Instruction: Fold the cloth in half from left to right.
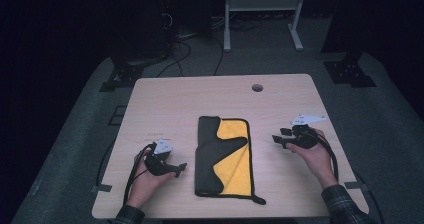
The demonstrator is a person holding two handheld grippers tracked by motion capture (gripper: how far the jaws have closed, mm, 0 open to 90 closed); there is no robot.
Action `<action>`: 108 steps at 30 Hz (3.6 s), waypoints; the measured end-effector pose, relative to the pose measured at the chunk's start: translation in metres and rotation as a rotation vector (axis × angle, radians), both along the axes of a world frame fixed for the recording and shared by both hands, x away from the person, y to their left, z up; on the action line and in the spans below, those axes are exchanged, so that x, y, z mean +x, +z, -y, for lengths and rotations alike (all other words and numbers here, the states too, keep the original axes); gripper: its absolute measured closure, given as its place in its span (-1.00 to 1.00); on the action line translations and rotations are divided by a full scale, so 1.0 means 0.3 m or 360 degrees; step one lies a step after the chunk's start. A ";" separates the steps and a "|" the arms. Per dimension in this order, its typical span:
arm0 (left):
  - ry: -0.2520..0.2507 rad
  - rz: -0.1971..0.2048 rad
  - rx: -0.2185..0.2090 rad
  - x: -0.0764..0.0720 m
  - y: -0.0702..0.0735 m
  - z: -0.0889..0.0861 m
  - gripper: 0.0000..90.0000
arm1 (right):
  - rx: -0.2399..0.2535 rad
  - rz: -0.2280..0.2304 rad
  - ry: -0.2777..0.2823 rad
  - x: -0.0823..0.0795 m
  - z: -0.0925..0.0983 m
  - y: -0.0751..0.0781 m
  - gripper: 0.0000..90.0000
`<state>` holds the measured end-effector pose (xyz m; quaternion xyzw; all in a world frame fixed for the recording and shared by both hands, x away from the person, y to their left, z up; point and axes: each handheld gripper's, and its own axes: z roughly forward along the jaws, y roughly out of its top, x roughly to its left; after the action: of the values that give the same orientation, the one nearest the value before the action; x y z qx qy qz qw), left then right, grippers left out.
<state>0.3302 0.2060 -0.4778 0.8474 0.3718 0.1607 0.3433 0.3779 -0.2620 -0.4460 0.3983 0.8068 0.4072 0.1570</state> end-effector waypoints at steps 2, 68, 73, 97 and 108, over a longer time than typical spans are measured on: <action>0.0006 0.0011 -0.0008 0.001 -0.005 -0.002 -0.75 | 0.0039 0.0002 0.0017 0.009 -0.024 0.007 0.16; -0.0019 0.0022 -0.0026 0.005 -0.021 -0.004 -1.00 | 0.0009 0.0042 0.0254 0.241 -0.466 0.008 0.92; -0.0019 0.0023 -0.0026 0.005 -0.021 -0.004 -1.00 | 0.0001 0.0052 0.0141 0.276 -0.406 0.018 0.93; -0.0018 0.0023 -0.0026 0.005 -0.021 -0.004 -1.00 | -0.0016 0.0019 -0.0101 0.340 -0.270 -0.018 0.49; -0.0018 0.0022 -0.0025 0.005 -0.021 -0.004 -1.00 | 0.0086 0.0031 0.0161 0.181 -0.279 0.039 0.43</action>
<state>0.3317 0.2071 -0.4840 0.8457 0.3658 0.1617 0.3534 0.4323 -0.1783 -0.4344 0.3572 0.8131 0.4400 0.1332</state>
